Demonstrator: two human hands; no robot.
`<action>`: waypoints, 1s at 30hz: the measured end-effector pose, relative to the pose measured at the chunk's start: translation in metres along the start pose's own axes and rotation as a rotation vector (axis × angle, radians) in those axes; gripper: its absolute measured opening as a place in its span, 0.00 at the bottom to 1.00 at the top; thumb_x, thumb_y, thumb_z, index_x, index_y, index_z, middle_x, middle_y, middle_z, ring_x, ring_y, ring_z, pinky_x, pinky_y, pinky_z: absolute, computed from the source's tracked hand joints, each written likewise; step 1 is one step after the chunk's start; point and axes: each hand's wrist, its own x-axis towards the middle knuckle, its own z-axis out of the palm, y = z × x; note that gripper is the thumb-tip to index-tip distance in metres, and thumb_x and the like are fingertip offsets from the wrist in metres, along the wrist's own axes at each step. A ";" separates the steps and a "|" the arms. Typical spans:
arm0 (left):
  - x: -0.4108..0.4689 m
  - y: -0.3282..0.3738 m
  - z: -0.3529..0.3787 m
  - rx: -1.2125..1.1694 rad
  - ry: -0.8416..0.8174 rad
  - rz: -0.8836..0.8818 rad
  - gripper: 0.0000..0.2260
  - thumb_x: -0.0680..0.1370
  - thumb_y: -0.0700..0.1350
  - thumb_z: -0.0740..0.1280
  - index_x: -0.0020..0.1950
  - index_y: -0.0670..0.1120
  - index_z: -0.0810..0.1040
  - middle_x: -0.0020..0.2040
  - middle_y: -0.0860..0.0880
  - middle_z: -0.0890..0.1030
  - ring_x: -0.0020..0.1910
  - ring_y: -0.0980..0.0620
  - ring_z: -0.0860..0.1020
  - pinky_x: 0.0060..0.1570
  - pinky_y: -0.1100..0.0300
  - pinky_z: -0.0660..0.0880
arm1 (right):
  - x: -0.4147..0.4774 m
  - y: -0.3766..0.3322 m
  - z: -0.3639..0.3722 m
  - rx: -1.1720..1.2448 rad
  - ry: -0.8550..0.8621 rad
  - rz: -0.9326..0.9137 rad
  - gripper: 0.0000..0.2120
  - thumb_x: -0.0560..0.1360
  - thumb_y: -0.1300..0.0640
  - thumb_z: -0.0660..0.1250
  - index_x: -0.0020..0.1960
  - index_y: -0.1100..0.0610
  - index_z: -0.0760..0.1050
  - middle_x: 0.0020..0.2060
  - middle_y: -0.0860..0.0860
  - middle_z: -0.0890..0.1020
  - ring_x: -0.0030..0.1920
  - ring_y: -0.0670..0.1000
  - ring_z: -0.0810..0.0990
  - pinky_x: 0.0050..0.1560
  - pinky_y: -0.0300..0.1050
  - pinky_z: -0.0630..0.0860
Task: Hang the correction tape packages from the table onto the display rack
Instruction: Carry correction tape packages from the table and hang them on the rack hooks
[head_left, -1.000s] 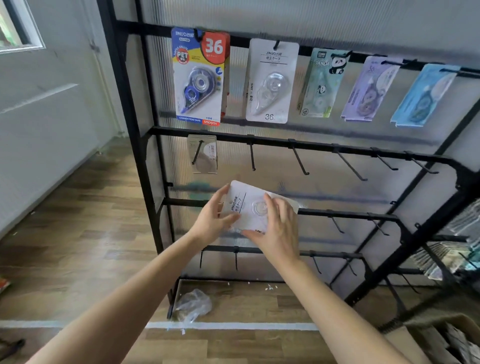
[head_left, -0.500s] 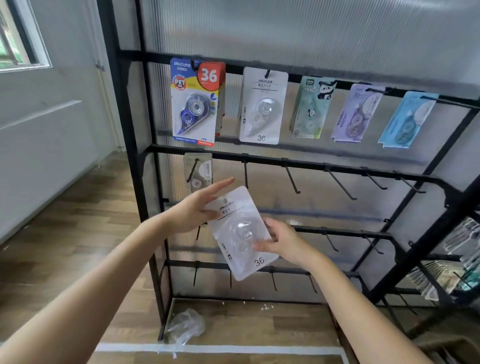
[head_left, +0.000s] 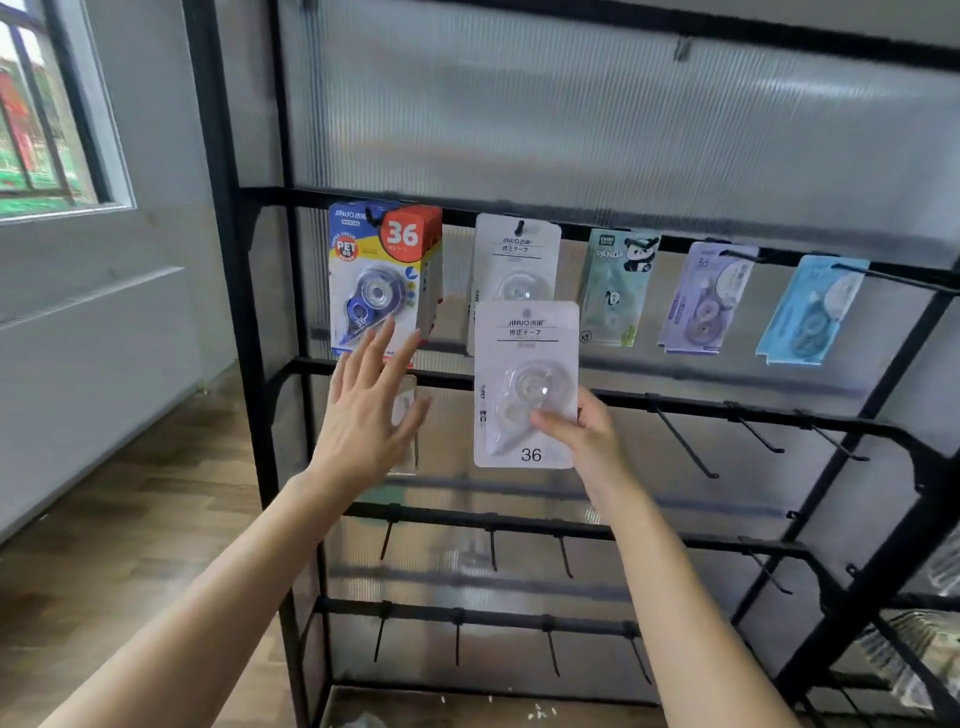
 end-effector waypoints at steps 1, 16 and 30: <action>0.004 0.000 0.001 0.027 0.011 0.002 0.28 0.77 0.56 0.55 0.77 0.52 0.56 0.78 0.49 0.51 0.77 0.49 0.47 0.73 0.53 0.43 | 0.009 -0.005 0.001 0.019 0.020 -0.020 0.12 0.73 0.65 0.69 0.51 0.50 0.77 0.44 0.43 0.85 0.47 0.41 0.82 0.43 0.30 0.74; 0.046 -0.028 0.027 0.181 0.151 -0.022 0.28 0.77 0.52 0.60 0.77 0.49 0.59 0.75 0.51 0.42 0.75 0.50 0.39 0.72 0.48 0.42 | 0.115 -0.030 0.023 0.054 0.108 -0.085 0.09 0.74 0.63 0.69 0.51 0.51 0.77 0.45 0.44 0.82 0.42 0.37 0.80 0.36 0.30 0.73; 0.047 -0.032 0.037 0.191 0.192 -0.019 0.28 0.76 0.50 0.60 0.76 0.49 0.61 0.76 0.49 0.45 0.76 0.47 0.42 0.72 0.44 0.46 | 0.117 -0.020 0.020 0.090 0.167 -0.103 0.08 0.72 0.62 0.70 0.51 0.54 0.78 0.41 0.41 0.82 0.43 0.39 0.80 0.39 0.30 0.73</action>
